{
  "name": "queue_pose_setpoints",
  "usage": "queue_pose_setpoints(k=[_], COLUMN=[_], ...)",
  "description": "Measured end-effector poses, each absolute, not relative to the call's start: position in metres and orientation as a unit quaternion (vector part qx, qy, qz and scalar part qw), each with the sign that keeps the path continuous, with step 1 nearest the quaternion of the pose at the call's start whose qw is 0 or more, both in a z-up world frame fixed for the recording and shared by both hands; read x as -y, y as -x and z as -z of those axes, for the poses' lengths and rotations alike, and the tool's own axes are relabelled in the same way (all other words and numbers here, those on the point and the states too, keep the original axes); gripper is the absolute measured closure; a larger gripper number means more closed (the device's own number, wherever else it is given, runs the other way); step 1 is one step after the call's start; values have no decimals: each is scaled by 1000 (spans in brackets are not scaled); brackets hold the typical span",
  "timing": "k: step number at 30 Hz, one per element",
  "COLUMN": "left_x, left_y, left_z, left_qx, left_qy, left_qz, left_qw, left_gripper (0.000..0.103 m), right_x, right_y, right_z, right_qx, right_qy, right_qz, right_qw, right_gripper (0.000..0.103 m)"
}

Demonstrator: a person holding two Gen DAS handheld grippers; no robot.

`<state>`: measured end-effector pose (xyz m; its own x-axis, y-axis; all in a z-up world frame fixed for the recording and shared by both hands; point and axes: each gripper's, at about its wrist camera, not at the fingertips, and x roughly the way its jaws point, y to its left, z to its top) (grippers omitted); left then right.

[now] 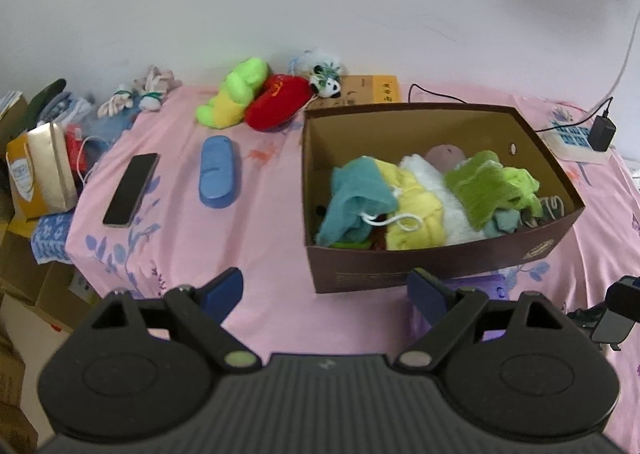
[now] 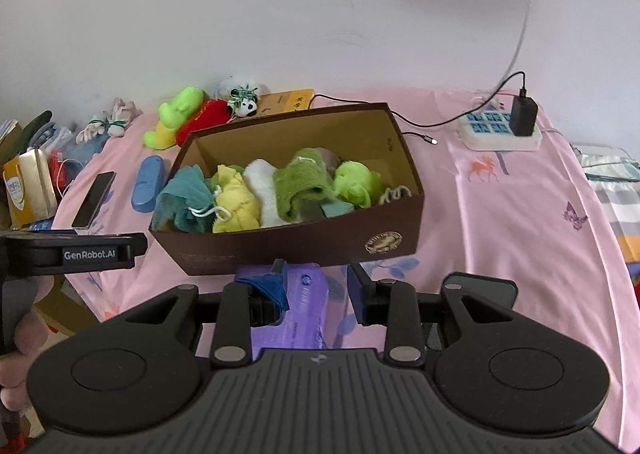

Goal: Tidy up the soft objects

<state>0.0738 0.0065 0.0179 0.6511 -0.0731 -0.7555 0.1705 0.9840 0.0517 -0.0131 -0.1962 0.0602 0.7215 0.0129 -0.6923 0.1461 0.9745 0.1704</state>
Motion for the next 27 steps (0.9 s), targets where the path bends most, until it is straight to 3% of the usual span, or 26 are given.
queue_pose_setpoints(k=[27], left_x=[22], left_y=[-78], left_z=[-24], left_qx=[-392], left_qy=[-85], left_qz=[59], left_qw=[914], left_gripper=[14], right_x=[191], right_y=[-19], right_z=[-58], right_qx=[-334], right_qy=[-89], right_qz=[79], right_qw=[935], right_gripper=[87])
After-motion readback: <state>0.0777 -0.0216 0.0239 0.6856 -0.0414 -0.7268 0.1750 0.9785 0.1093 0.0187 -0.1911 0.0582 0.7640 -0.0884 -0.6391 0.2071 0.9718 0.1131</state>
